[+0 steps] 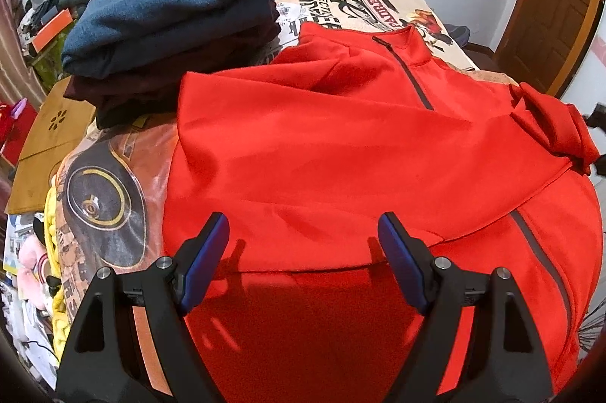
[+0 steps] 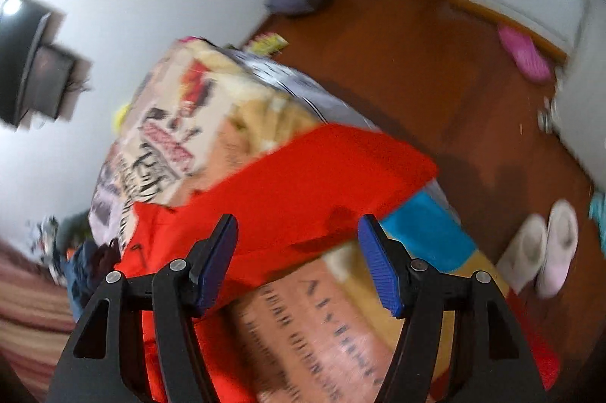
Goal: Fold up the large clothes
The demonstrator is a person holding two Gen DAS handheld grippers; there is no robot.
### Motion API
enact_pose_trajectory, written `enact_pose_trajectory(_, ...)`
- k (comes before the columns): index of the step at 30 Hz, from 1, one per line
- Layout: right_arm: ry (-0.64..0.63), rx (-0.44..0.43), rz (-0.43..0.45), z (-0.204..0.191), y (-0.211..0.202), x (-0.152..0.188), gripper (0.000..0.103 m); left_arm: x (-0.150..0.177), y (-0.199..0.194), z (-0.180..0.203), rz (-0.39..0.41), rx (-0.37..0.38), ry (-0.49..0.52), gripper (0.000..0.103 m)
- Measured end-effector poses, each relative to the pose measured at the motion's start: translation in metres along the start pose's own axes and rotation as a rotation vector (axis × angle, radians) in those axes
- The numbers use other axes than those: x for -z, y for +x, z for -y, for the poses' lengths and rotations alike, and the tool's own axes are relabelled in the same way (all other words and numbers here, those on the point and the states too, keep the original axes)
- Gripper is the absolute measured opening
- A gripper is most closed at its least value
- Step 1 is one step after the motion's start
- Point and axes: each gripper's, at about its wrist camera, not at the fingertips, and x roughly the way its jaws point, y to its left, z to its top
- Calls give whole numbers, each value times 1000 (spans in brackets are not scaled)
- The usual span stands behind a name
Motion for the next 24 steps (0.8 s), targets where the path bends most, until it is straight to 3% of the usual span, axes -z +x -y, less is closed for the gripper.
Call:
enact_pose_trajectory(6,76,-20,-61,15,34,1,61,2,5,-7,-15,-17,-15,80)
enact_pose_trajectory(7,65,-20,-47,12,36,0,52,2,5,-9,-16,-18,-23,80)
enact_pose_trajectory(10,38,29,-12,8,35,-4,9,3,3,-15,-2,-32,-51,80)
enact_pose_trajectory(14,-18,27,78,-6,14,-11,5,3,0,-21,10,-35,-79,80)
enact_pose_trajectory(19,-262,-17,218,-78,-45,-8,5,4,-4,-25,19,-31,-85,80)
enact_pose_trajectory(24,-498,-171,319,-169,-107,23,5,4,-11,-25,42,-20,-84,80)
